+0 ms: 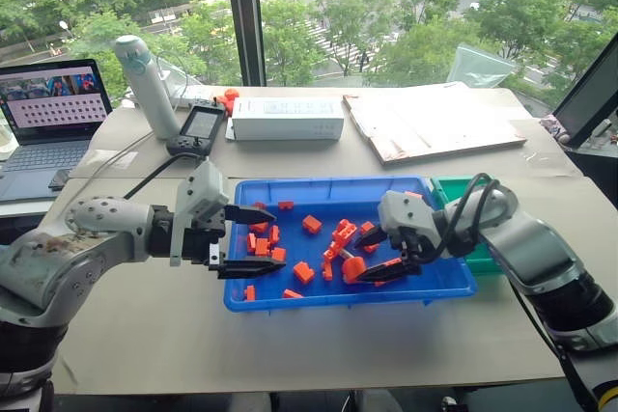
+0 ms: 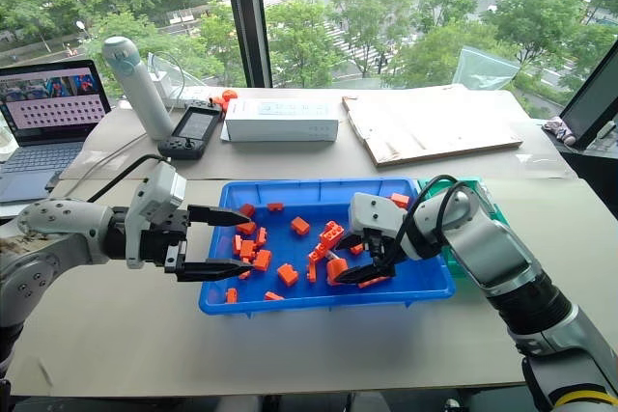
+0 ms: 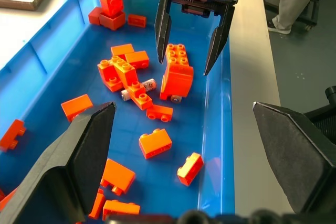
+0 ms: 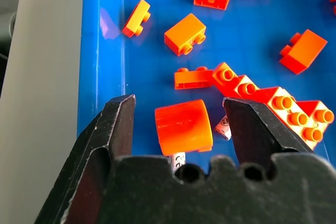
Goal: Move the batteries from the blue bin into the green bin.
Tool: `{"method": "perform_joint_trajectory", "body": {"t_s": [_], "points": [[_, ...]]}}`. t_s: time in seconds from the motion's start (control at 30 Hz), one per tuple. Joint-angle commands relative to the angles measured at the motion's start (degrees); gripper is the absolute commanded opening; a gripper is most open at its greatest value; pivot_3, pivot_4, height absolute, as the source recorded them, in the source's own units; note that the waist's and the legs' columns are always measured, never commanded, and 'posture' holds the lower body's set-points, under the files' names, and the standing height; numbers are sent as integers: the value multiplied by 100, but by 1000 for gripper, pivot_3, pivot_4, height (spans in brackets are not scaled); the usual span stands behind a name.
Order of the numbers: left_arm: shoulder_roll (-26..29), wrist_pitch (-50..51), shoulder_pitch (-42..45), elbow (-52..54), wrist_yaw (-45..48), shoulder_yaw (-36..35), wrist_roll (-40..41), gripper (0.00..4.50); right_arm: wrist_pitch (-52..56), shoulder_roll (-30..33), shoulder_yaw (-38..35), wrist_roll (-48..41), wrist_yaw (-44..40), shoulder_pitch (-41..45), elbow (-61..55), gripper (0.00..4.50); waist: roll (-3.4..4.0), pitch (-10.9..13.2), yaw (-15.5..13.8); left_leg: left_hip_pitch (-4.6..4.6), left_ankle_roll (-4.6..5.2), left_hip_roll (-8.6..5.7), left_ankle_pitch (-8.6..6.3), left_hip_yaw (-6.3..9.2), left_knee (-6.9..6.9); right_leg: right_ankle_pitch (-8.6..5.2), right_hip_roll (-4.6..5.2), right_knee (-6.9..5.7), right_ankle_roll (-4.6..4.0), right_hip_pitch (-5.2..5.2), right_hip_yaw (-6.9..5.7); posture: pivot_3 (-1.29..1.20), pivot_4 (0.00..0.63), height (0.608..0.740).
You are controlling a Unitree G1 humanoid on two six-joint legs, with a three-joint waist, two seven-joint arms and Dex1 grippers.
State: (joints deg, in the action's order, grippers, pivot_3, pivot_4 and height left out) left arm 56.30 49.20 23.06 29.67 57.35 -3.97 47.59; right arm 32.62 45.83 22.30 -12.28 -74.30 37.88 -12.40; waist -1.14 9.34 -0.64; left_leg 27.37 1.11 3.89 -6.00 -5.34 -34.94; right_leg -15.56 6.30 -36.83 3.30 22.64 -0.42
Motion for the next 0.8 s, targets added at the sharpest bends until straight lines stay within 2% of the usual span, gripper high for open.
{"method": "perform_joint_trajectory", "body": {"t_s": [0.03, 0.07, 0.1, 0.2, 0.27, 0.5, 0.77, 0.8], "points": [[103, 78, -80, 275, -18, -306, 205, 4500, -411, -108, 126, 237, -10, 55, 159, 3159, 0, 0, 1, 0, 0, 1, 0, 0, -1, 0, 0, 0, 0, -1, 0, 0, 150, 740], [110, 89, -97, 294, -25, -326, 226, 4500, -454, -135, 149, 276, -17, 50, 202, 3159, -1, 0, 4, 0, 0, 0, 0, 0, 0, 0, 0, 0, 0, -1, 0, 0, 150, 740], [118, 103, -115, 317, -35, -348, 248, 4500, -465, -155, 155, 295, -25, 47, 225, 2923, -1, 0, 3, -1, 0, 2, 0, 1, -1, 0, -1, -1, 0, -1, -1, 0, 150, 740], [165, 165, -177, 396, -38, -408, 348, 4500, -457, -227, 214, 433, 31, 95, 423, 2172, -1, 0, 3, -1, -2, 2, 1, 1, 0, -1, -1, -5, -1, 1, -1, 0, 150, 740], [184, 183, -193, 417, -19, -416, 390, 4500, -371, -244, 167, 407, 17, 116, 395, 1475, -1, 0, 2, -1, -2, 1, 1, 0, -1, -1, 0, -5, -1, 0, -2, 0, 150, 740], [202, 158, -204, 397, 57, -399, 435, 4500, -83, 24, -457, 175, 7, 419, 554, 1454, -1, 0, 3, -1, -3, 2, 1, 2, 0, -1, -1, -5, -3, 0, -4, 0, 150, 740], [134, 120, -76, 330, 114, -262, 411, 4500, -757, 444, -519, 919, 413, 525, 1882, 1454, -3, 1, 7, -1, -4, 2, 1, 0, 4, -13, 1, 0, -24, 1, -7, 0, 150, 740], [131, 117, -55, 318, 121, -245, 405, 4500, -826, 411, -537, 963, 455, 529, 1970, 1954, -3, 1, 8, -1, -4, 2, 1, 0, 4, -10, 1, -2, -17, 2, -6, 0, 150, 740]]}}
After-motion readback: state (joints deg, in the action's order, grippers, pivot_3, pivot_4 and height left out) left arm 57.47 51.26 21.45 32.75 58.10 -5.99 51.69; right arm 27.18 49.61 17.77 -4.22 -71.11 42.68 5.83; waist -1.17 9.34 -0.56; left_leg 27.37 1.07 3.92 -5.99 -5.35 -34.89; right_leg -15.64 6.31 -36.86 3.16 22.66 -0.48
